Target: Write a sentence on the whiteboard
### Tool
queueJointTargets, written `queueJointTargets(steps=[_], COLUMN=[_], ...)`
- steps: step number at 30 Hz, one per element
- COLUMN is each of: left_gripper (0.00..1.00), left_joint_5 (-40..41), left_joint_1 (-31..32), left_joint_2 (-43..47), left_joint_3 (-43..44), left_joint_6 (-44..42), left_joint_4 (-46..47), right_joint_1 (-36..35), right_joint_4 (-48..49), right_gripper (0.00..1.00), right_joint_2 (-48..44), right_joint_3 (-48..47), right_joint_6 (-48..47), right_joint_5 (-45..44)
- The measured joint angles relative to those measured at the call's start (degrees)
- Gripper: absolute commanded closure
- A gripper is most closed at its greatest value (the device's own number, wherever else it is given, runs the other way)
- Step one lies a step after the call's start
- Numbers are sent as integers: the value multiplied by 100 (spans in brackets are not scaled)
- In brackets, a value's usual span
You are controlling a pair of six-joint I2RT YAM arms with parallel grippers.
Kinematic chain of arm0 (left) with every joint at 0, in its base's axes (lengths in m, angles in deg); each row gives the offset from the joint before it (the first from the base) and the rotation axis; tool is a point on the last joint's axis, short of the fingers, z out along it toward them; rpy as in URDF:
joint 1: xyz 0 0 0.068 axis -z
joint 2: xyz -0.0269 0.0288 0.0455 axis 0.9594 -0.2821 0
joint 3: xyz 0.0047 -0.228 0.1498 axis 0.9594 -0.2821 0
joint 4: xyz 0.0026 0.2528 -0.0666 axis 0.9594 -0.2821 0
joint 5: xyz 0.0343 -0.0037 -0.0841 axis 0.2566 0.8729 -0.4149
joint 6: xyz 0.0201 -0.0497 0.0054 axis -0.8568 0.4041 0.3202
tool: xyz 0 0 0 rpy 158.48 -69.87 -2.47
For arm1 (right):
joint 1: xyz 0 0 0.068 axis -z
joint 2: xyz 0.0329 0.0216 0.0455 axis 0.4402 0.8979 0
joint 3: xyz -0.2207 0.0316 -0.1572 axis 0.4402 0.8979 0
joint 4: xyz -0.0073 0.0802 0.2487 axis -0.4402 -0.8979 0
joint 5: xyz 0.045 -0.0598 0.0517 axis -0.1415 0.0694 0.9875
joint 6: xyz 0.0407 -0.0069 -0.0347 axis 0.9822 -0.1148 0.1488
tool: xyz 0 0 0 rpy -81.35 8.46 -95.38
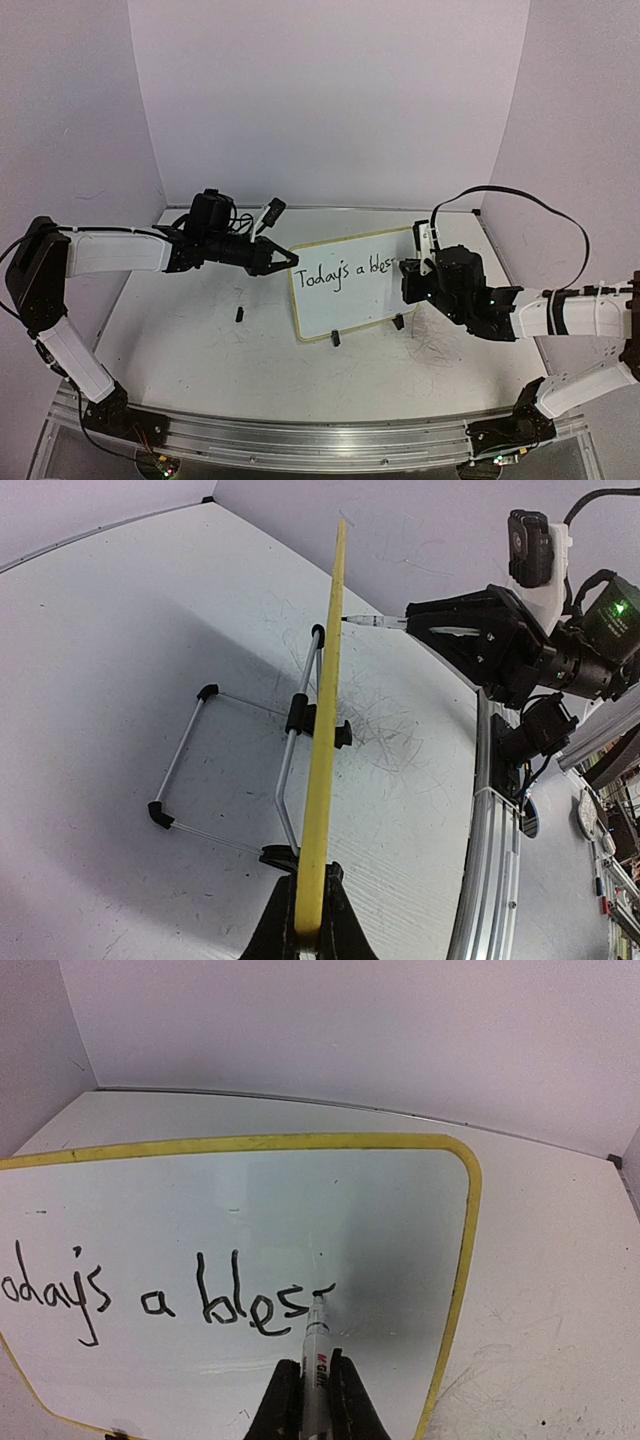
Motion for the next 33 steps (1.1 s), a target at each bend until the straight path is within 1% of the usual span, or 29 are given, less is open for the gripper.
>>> queueJointTargets(steps=[33], left_gripper=[100], left_joint_5=[2], left_joint_1=[0], left_joint_2=[0], left_joint_3=[0], left_joint_6=[4], left_joint_4=[0], right_joint_1=[0], right_joint_4=[-179], right_gripper=[100], right_joint_2=[6], right_joint_3=[0], right_joint_6=[152], right_joint_5=[-97])
